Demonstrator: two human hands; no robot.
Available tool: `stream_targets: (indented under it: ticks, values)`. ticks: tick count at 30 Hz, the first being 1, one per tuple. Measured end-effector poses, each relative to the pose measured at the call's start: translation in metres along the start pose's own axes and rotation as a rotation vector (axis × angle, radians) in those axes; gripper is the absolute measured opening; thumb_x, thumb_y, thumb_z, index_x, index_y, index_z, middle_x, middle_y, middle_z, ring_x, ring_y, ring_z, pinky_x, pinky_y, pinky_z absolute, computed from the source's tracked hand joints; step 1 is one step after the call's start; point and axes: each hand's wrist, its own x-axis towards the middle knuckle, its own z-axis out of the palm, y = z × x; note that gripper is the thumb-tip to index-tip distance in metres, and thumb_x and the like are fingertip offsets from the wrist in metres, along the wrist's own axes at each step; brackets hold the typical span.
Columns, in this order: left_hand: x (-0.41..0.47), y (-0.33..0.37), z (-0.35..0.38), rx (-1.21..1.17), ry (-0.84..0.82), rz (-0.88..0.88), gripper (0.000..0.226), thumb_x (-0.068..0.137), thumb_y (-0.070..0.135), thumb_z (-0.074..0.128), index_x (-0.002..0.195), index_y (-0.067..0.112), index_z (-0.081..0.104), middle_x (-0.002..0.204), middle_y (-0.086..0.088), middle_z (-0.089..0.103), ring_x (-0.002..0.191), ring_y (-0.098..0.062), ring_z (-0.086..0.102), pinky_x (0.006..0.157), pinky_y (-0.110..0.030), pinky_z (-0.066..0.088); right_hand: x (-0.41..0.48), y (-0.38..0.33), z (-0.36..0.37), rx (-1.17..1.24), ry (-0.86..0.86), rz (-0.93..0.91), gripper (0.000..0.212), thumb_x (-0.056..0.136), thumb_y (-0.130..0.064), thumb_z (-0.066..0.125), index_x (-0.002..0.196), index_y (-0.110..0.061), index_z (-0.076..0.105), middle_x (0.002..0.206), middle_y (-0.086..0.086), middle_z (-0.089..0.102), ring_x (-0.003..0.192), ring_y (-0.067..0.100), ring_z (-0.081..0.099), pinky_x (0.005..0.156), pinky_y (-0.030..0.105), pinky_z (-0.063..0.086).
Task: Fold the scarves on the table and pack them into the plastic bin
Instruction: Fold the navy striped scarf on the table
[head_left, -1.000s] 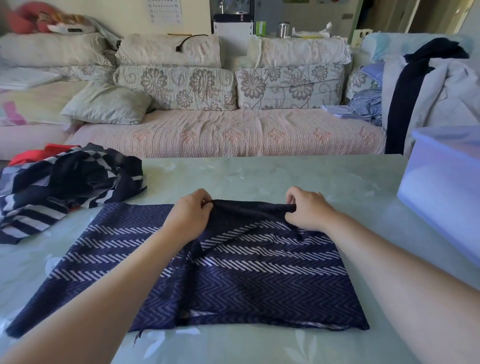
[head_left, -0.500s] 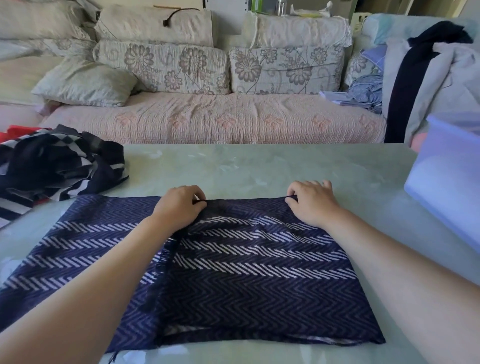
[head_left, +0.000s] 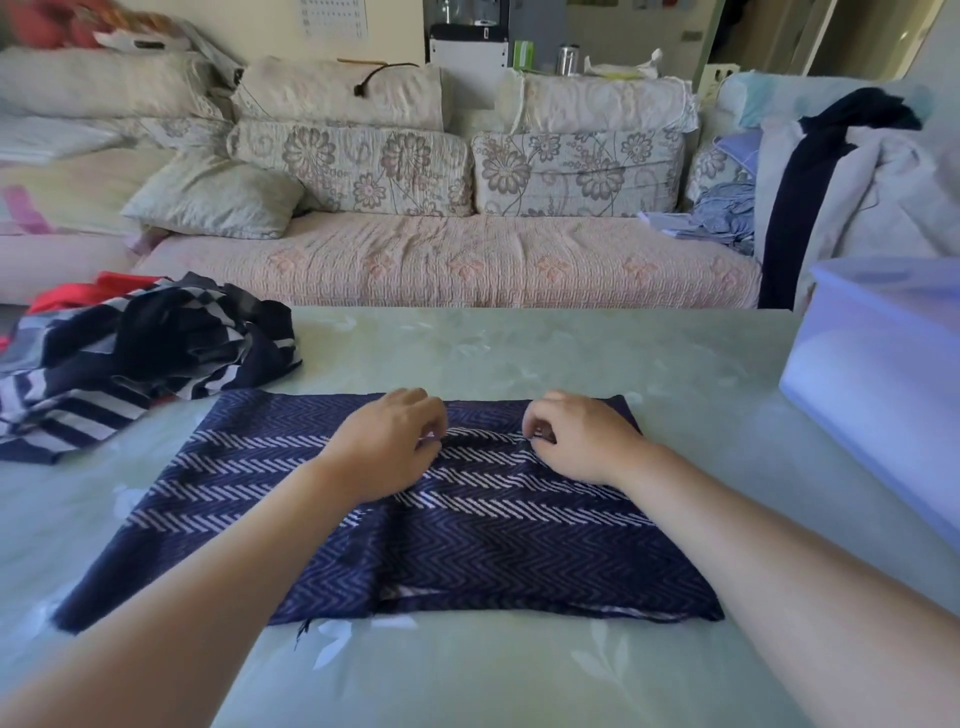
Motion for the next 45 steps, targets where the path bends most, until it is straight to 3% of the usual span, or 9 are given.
stream_targets:
  ticks: [4,11,17,22,28,32,38,42,45]
  values:
    - [-0.031,0.023,-0.011,-0.112,-0.212,-0.041,0.011,0.083,0.036,0.068,0.088,0.034,0.058,0.086,0.018,0.055,0.077,0.004,0.050,0.071,-0.024,0.045,-0.023,-0.032,0.005,0.052,-0.091,-0.033,0.005,0.088,-0.034,0.061,0.092,-0.036,0.063,0.092,-0.015,0.055,0.090,0.011,0.057,0.084,0.035,0.051]
    - [-0.070,0.040,-0.018,0.002,-0.588,-0.049,0.036,0.076,0.033,0.066,0.110,0.041,0.055,0.111,0.016,0.046,0.105,-0.006,0.041,0.087,-0.027,0.044,-0.062,-0.048,0.017,0.083,-0.128,-0.052,0.027,0.083,-0.046,0.068,0.108,-0.037,0.067,0.117,-0.011,0.057,0.112,0.011,0.054,0.099,0.035,0.045]
    - [-0.075,0.043,-0.015,0.120,-0.418,-0.035,0.025,0.091,0.023,0.056,0.109,0.028,0.072,0.112,0.011,0.065,0.105,-0.013,0.058,0.091,-0.030,0.049,-0.079,-0.051,0.021,0.054,-0.144,-0.056,0.043,0.079,-0.060,0.071,0.115,-0.037,0.064,0.130,-0.013,0.050,0.123,0.010,0.045,0.106,0.036,0.040]
    - [-0.079,0.050,-0.014,0.028,-0.238,-0.041,0.019,0.091,0.023,0.050,0.078,0.017,0.064,0.074,0.003,0.063,0.068,-0.015,0.057,0.064,-0.037,0.051,-0.087,-0.070,0.025,0.006,-0.093,-0.016,0.072,0.068,-0.081,0.054,0.127,-0.038,0.055,0.135,-0.014,0.049,0.125,0.012,0.047,0.105,0.039,0.040]
    - [-0.086,0.055,-0.020,-0.083,-0.212,-0.017,0.019,0.091,0.018,0.051,0.072,0.014,0.054,0.070,0.001,0.055,0.063,-0.013,0.049,0.062,-0.035,0.045,-0.102,-0.072,0.024,-0.265,-0.073,-0.108,0.066,0.084,-0.007,0.062,0.146,-0.021,0.043,0.150,0.003,0.040,0.139,0.024,0.038,0.108,0.039,0.037]
    - [-0.094,0.054,-0.016,0.010,-0.447,-0.031,0.008,0.084,0.034,0.052,0.078,0.030,0.056,0.079,0.013,0.059,0.074,-0.009,0.056,0.070,-0.030,0.052,-0.128,-0.038,0.012,-0.324,-0.199,0.008,0.080,0.088,0.002,0.058,0.157,-0.023,0.024,0.166,0.007,0.005,0.152,0.024,0.015,0.116,0.040,0.031]
    - [-0.085,0.065,-0.018,0.039,-0.572,-0.024,0.008,0.087,0.036,0.055,0.092,0.039,0.061,0.085,0.027,0.056,0.084,-0.001,0.055,0.073,-0.021,0.045,-0.165,0.007,-0.001,-0.173,-0.355,0.077,0.091,0.087,0.016,0.039,0.160,-0.030,0.010,0.167,-0.004,-0.006,0.153,0.013,0.008,0.113,0.016,0.017]
    - [-0.074,0.077,-0.017,0.010,-0.614,-0.076,0.018,0.088,0.047,0.051,0.077,0.037,0.062,0.088,0.021,0.063,0.085,-0.006,0.059,0.082,-0.030,0.051,-0.172,0.014,-0.003,-0.130,-0.391,0.130,0.088,0.087,0.003,0.043,0.159,-0.036,0.011,0.167,-0.008,-0.004,0.153,0.011,0.006,0.121,0.024,0.015]
    - [-0.057,0.072,-0.010,-0.020,-0.487,-0.114,0.028,0.095,0.046,0.049,0.075,0.031,0.062,0.086,0.013,0.064,0.081,-0.013,0.060,0.079,-0.036,0.052,-0.162,0.007,-0.009,-0.215,-0.255,0.144,0.058,0.089,-0.040,0.048,0.146,-0.040,0.042,0.159,-0.011,0.031,0.145,0.013,0.032,0.113,0.037,0.027]
